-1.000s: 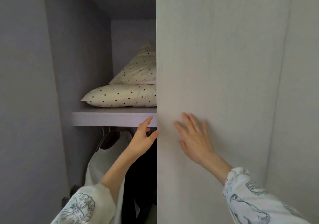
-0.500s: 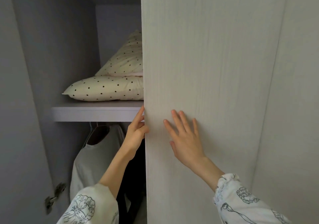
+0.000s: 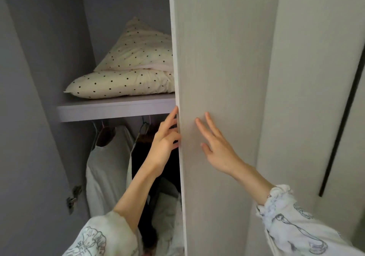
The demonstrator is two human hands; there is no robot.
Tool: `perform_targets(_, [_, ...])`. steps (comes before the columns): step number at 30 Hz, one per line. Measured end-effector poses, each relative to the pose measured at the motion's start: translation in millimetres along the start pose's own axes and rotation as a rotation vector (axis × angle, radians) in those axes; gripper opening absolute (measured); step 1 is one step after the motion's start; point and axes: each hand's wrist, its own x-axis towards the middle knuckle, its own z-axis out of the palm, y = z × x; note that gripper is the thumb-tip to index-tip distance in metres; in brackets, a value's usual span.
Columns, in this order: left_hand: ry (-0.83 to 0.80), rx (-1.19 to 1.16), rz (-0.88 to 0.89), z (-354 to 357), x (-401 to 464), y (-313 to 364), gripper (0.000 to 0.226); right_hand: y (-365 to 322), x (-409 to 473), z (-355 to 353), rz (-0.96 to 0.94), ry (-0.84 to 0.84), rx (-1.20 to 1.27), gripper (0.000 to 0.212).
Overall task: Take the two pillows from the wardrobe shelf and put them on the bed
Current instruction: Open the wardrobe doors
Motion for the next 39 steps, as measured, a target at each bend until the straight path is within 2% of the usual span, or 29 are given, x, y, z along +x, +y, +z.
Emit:
perform_targets(5, [-0.047, -0.061, 0.007, 28, -34, 10, 0.057, -18, -49, -25, 0.154, -0.137, 0.205, 0.065])
perform_targets(13, [-0.083, -0.081, -0.05, 75, -67, 37, 0.039, -35, -111, -64, 0.296, -0.182, 0.531, 0.054])
perform_targets(20, [-0.088, 0.034, -0.006, 156, -97, 60, 0.04, -21, -160, -126, 0.355, -0.154, 0.579, 0.054])
perform_targets(24, [-0.124, -0.024, -0.008, 204, -105, 63, 0.033, -5, -188, -164, 0.458, -0.134, 0.815, 0.057])
perform_targets(28, [-0.184, -0.101, -0.031, 255, -106, 64, 0.032, 15, -215, -201, 0.494, -0.123, 0.816, 0.062])
perform_targets(32, [-0.244, -0.078, -0.037, 295, -100, 64, 0.035, 39, -231, -232, 0.562, -0.081, 0.764, 0.066])
perform_targets(36, [-0.312, -0.037, -0.054, 317, -90, 62, 0.033, 54, -237, -251, 0.587, -0.027, 0.766, 0.061])
perform_targets(39, [-0.389, 0.007, -0.059, 326, -83, 60, 0.042, 57, -242, -257, 0.566, -0.003, 0.773, 0.055])
